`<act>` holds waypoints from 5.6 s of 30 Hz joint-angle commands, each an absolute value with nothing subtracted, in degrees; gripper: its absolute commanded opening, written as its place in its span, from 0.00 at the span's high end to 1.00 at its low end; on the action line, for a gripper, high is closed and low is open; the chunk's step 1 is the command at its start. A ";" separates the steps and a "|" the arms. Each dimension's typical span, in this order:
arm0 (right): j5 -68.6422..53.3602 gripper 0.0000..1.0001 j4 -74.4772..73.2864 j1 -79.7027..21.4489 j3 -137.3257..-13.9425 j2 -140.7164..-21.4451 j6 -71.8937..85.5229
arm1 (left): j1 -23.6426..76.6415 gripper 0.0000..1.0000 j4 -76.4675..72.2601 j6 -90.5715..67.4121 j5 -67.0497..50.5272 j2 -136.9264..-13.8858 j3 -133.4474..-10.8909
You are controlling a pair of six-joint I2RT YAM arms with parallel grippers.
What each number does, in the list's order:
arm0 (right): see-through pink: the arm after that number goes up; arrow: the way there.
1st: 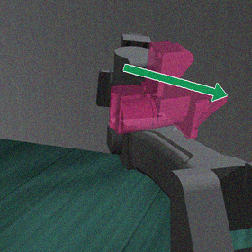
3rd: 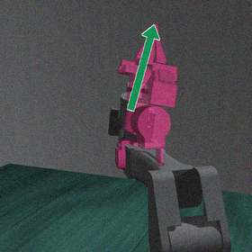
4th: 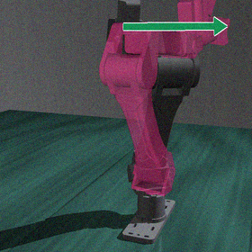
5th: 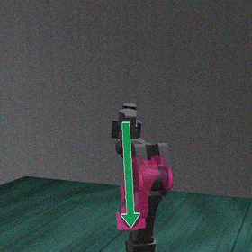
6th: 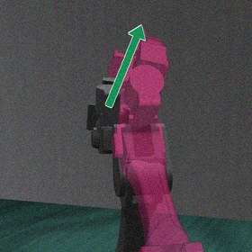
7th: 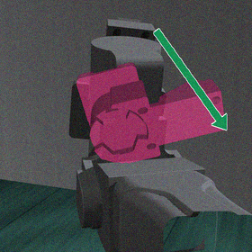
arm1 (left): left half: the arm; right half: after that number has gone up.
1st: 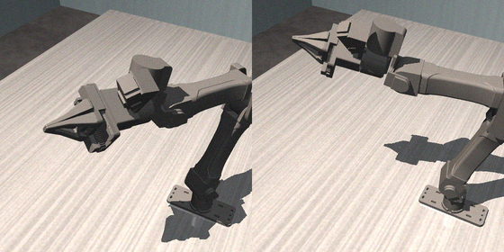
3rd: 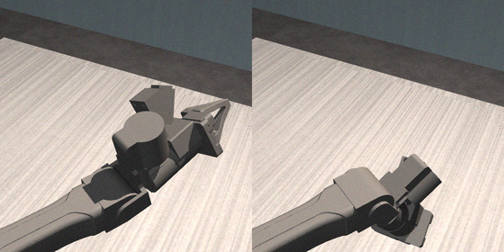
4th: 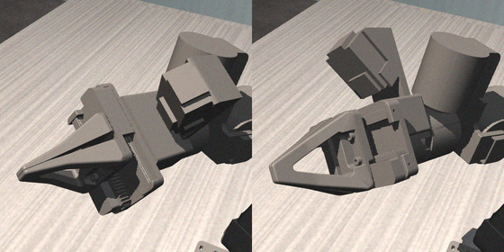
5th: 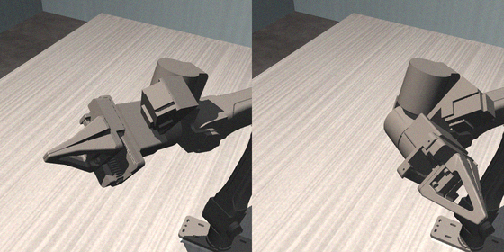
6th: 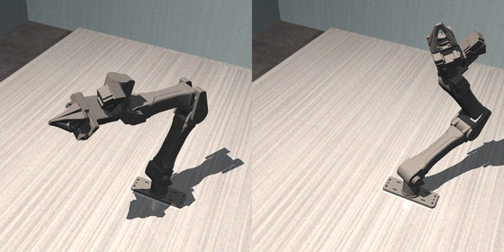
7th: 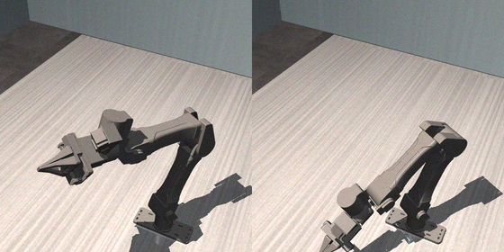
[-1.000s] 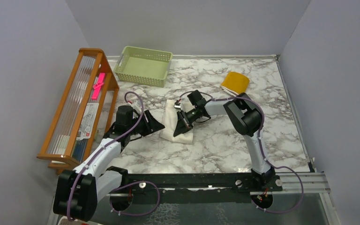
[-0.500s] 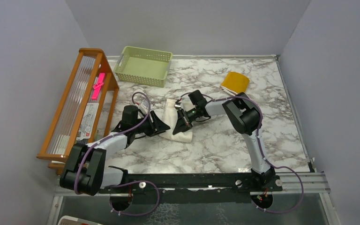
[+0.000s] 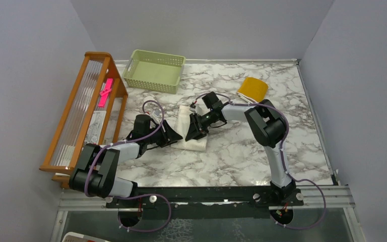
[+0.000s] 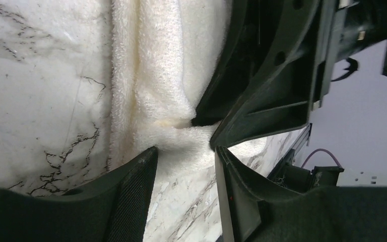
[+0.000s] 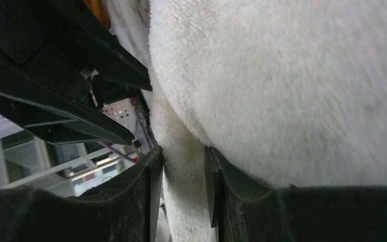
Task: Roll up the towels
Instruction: Roll the towel at the center of the board.
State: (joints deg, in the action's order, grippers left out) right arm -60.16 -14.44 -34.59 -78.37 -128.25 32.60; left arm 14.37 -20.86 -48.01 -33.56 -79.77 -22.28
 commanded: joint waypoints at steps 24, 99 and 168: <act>0.02 0.06 23.28 -64.17 -35.92 -86.48 -45.93 | 14.68 0.59 -20.36 -44.74 -28.16 -83.89 -20.56; -58.97 0.99 5.46 -37.06 -68.13 -122.24 37.77 | 17.22 0.47 -2.82 -41.75 -28.67 -63.16 -28.38; -67.11 0.99 -11.40 -39.28 -72.93 -127.75 8.94 | 20.96 1.00 -24.61 -63.85 -4.80 -101.62 -36.30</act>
State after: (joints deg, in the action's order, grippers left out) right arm -65.41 -13.72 -38.24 -74.39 -124.09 4.86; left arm 22.15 -30.04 -65.49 -14.11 -102.94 -38.46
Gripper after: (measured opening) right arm 0.050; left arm 0.011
